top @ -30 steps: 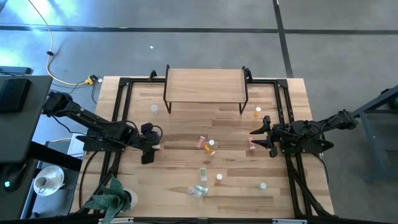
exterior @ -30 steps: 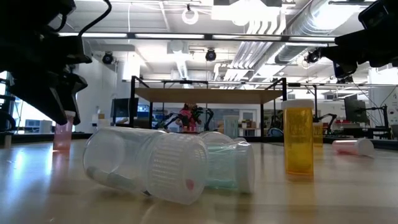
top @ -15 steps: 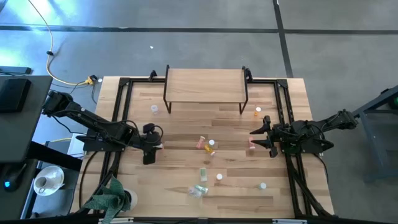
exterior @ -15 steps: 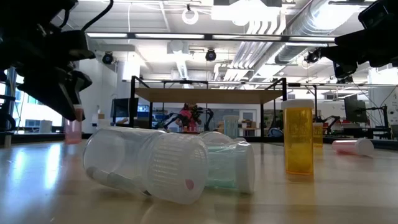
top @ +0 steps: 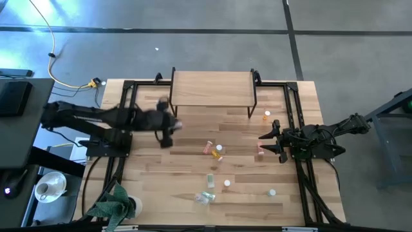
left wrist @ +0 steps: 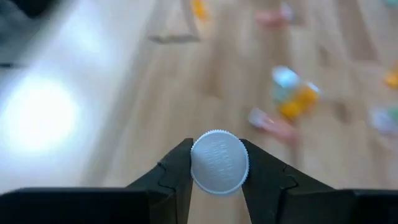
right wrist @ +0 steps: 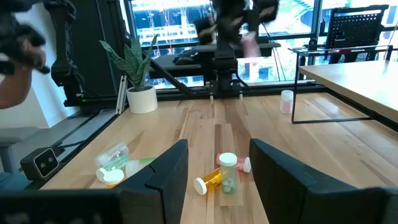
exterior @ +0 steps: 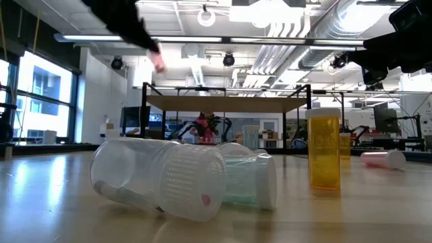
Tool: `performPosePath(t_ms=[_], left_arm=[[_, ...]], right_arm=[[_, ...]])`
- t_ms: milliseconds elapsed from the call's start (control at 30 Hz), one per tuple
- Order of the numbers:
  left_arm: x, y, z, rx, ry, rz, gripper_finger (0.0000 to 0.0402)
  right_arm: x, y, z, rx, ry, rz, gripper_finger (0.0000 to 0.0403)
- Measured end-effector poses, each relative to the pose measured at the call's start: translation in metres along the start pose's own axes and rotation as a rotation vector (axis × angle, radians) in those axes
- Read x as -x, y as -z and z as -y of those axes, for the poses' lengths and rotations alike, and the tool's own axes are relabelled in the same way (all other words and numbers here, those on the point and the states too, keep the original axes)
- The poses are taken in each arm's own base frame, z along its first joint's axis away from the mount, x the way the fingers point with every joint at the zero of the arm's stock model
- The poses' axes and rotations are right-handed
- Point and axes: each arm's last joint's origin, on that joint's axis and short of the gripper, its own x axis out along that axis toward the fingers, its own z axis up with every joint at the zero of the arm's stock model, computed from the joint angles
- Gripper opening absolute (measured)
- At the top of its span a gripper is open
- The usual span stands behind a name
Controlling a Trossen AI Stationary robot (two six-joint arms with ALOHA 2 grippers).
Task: Pick and place medicine bottles onto shelf by color
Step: Put the left pink pill bottle on the shelf
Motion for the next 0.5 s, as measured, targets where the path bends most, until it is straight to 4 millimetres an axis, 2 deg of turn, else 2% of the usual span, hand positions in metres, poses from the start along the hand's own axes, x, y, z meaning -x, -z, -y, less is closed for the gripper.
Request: performPosePath(t_ms=[233,400,500], left_arm=[[0.019,-0.051,-0.069,0.049,-0.216,0.071,0.0101],[0.019,-0.076,-0.116,0.126,-0.343,0.057,0.0102],[0.012,-0.086,-0.142,0.194,-0.372,0.026,0.0102]], right_arm=[[0.0,0.0,0.0,0.0,0.0,0.0,0.0162],[0.0,0.0,0.0,0.0,0.0,0.0,0.0162],[0.0,0.0,0.0,0.0,0.0,0.0,0.0162]])
